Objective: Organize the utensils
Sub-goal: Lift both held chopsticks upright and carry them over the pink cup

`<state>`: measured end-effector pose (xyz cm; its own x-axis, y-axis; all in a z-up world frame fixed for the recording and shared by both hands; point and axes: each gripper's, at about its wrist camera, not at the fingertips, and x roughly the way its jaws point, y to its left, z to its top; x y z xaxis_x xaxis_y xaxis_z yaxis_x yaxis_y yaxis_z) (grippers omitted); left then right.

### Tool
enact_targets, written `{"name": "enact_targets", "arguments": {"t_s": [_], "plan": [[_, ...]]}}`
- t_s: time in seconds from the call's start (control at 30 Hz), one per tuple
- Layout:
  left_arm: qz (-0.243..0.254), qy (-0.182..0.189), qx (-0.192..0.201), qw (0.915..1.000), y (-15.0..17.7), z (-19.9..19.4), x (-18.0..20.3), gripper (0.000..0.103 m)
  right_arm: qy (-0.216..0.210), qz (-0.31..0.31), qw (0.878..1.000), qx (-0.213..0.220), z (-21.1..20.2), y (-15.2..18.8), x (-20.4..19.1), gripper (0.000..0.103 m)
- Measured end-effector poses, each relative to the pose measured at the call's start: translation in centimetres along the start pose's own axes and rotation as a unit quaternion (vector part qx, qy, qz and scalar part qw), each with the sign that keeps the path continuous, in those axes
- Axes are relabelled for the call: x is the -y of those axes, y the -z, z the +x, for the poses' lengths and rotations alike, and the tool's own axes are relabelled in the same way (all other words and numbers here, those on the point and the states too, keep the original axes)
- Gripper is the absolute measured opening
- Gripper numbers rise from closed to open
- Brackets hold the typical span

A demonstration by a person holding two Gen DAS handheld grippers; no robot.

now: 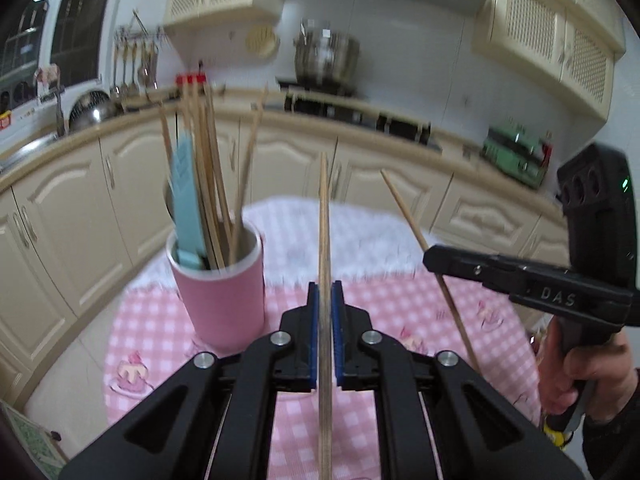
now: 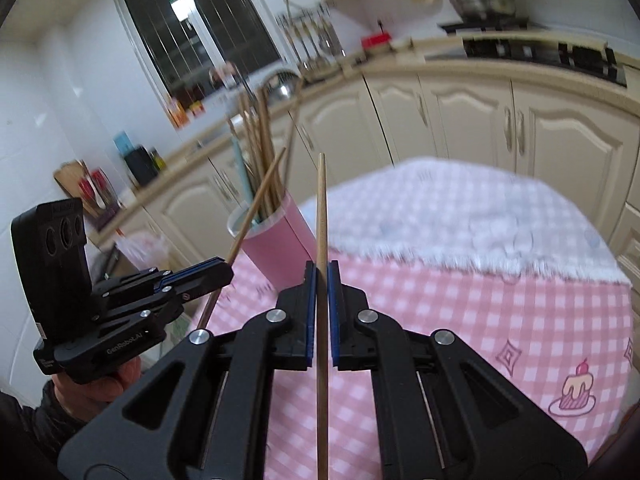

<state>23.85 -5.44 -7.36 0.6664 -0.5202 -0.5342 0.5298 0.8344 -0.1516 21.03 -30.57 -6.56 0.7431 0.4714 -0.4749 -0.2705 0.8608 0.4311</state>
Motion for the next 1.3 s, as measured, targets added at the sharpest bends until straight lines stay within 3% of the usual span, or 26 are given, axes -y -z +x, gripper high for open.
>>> {"name": "enact_targets", "arguments": {"t_s": [0.43, 0.8, 1.0, 1.3], "plan": [[-0.011, -0.031, 0.138, 0.9899, -7.0, -5.4, -2.0, 0.006, -0.040, -0.025, 0.994, 0.102, -0.1, -7.0, -4.1, 0.006], [-0.038, -0.027, 0.220, 0.9744, -12.2, -3.9, -4.8, 0.006, -0.051, -0.036, 0.981, 0.183, 3.6, -13.8, -6.8, 0.006], [-0.066, -0.021, 0.245, 0.9670, -12.9, -1.3, -7.0, 0.006, -0.052, -0.033, 0.981, 0.182, 8.2, -14.7, -7.0, 0.006], [-0.088, -0.026, 0.238, 0.9670, -11.3, 2.9, -9.2, 0.006, -0.038, -0.025, 0.986, 0.160, 12.5, -12.8, -5.4, 0.006]]}}
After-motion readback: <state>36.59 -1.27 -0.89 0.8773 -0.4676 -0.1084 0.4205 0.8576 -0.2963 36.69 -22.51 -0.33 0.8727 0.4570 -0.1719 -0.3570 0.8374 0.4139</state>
